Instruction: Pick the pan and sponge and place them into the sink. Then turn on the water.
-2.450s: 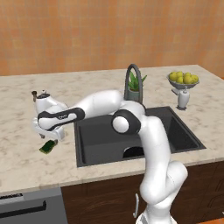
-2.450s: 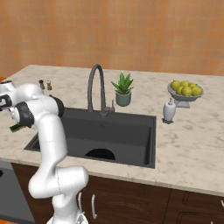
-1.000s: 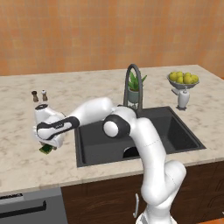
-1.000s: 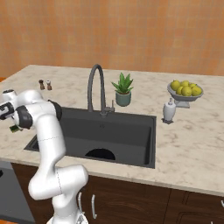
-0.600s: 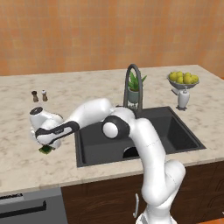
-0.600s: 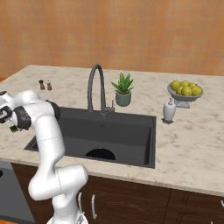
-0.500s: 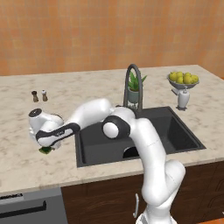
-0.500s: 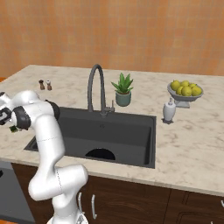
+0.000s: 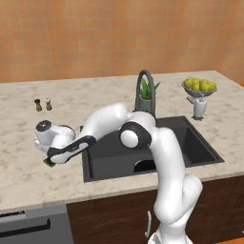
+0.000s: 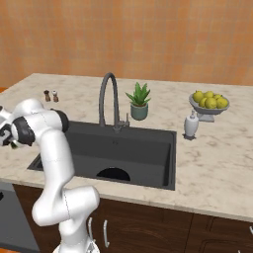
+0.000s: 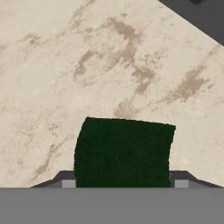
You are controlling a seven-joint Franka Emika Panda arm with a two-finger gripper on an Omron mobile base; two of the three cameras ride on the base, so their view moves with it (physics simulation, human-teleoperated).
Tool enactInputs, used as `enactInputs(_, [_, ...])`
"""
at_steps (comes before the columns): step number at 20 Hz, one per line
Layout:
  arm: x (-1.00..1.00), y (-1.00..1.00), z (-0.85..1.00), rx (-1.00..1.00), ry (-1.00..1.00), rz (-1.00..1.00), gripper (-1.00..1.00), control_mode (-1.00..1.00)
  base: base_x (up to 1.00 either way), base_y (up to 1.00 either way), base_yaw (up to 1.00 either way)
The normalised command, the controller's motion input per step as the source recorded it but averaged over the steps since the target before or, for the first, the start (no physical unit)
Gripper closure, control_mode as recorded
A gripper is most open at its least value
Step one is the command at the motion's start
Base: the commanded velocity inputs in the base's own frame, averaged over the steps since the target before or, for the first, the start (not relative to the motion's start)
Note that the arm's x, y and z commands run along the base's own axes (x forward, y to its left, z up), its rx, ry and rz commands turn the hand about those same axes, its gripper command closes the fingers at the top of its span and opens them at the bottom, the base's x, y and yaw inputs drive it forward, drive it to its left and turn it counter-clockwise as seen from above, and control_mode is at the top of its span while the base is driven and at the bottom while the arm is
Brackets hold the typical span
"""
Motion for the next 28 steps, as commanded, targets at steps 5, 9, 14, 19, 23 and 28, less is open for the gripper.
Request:
enactInputs(5, [-0.23, -0.19, 0.77, -0.04, 0.06, -0.15, 1.00, -1.00, 0.00, 0.00, 0.00])
enactInputs(9, [-0.09, -0.45, 0.49, -0.05, 0.03, -0.16, 1.00, -1.00, 0.00, 0.00, 0.00])
enactInputs(14, [0.00, -0.63, 0.04, -0.01, 0.01, -0.14, 1.00, -1.00, 0.00, 0.00, 0.00])
enactInputs(19, [-0.05, -0.78, 0.00, 0.00, 0.00, -0.10, 1.00, -1.00, 0.00, 0.00, 0.00])
enactInputs(23, [0.00, -0.84, 0.00, 0.00, 0.00, -0.07, 1.00, -1.00, 0.00, 0.00, 0.00])
enactInputs(28, [0.00, -0.86, 0.00, 0.00, 0.01, -0.06, 1.00, -1.00, 0.00, 0.00, 0.00])
